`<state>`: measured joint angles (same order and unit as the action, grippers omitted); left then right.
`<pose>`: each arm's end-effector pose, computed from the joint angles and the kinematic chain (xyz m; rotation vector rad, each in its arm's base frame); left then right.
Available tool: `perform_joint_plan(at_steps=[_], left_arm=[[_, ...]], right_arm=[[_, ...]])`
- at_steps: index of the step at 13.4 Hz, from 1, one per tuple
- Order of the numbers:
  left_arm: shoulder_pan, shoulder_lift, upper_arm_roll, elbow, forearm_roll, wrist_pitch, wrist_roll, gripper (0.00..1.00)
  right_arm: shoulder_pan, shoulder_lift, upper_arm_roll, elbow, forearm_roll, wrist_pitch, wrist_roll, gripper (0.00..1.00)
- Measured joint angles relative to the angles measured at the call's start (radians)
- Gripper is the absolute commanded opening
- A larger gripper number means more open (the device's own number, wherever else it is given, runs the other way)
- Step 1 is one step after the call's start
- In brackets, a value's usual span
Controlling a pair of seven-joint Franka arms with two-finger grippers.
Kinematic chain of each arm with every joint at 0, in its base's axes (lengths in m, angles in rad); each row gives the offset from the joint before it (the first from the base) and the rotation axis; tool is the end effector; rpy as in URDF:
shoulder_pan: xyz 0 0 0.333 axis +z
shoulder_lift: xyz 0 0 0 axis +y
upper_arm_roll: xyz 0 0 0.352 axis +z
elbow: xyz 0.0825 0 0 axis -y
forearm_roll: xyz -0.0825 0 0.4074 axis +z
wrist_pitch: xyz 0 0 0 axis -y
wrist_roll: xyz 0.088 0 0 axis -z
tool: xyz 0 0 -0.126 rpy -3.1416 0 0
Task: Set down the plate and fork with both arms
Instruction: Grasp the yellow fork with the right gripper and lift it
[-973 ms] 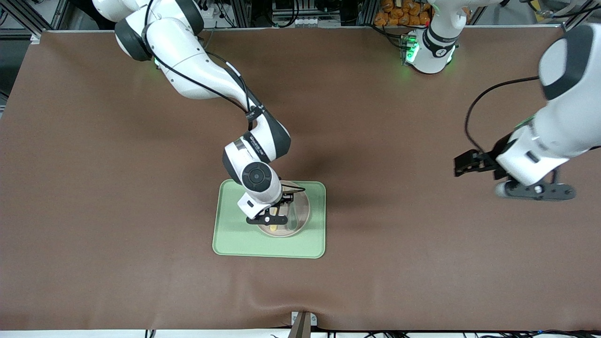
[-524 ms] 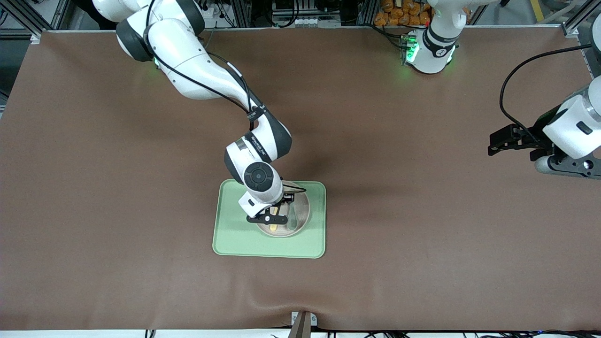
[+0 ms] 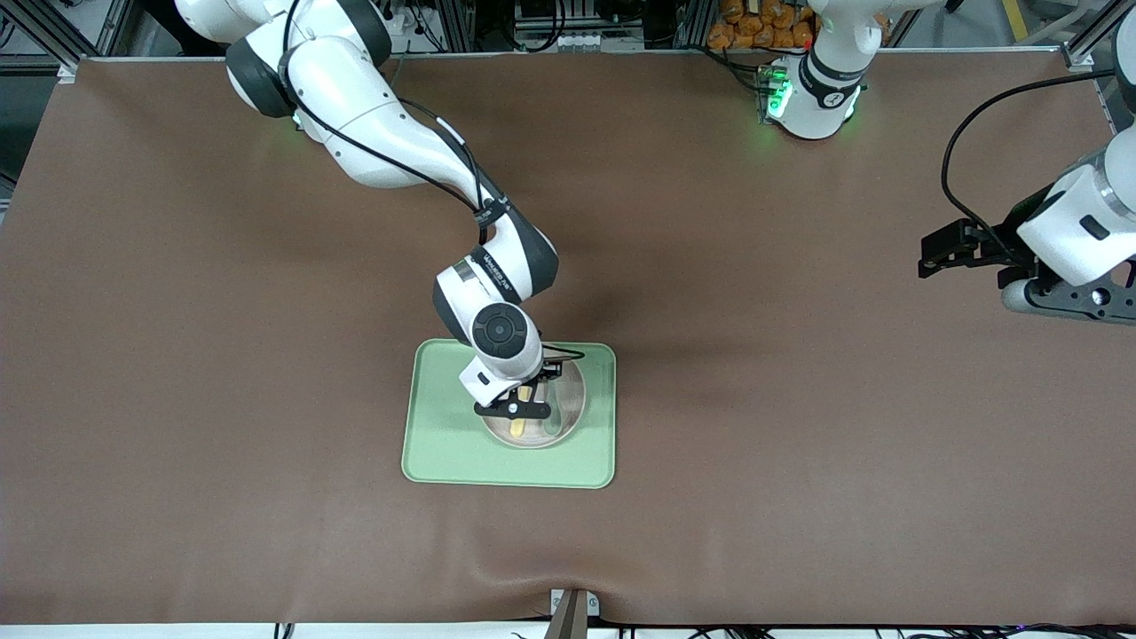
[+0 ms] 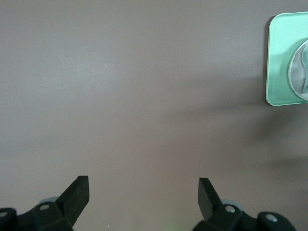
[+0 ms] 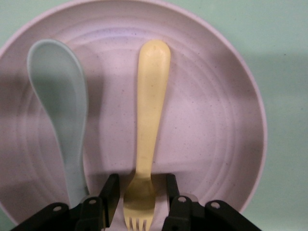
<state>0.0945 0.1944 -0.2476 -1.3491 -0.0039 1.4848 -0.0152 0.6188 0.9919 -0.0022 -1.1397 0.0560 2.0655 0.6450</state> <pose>0.6277 -0.0804 0.6284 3.0866 -0.2085 -0.0881 0.6568 0.4709 0.1783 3.1364 -0.0873 -0.1268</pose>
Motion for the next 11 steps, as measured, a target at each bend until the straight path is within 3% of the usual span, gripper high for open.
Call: perform_joint_plan(at_steps=[11], left_arm=[[0.0, -0.004, 0.002, -0.012, 0.0, -0.002, 0.0, 1.0]], right_arm=[[-0.036, -0.019, -0.014, 0.048, -0.001, -0.075, 0.007, 0.0]])
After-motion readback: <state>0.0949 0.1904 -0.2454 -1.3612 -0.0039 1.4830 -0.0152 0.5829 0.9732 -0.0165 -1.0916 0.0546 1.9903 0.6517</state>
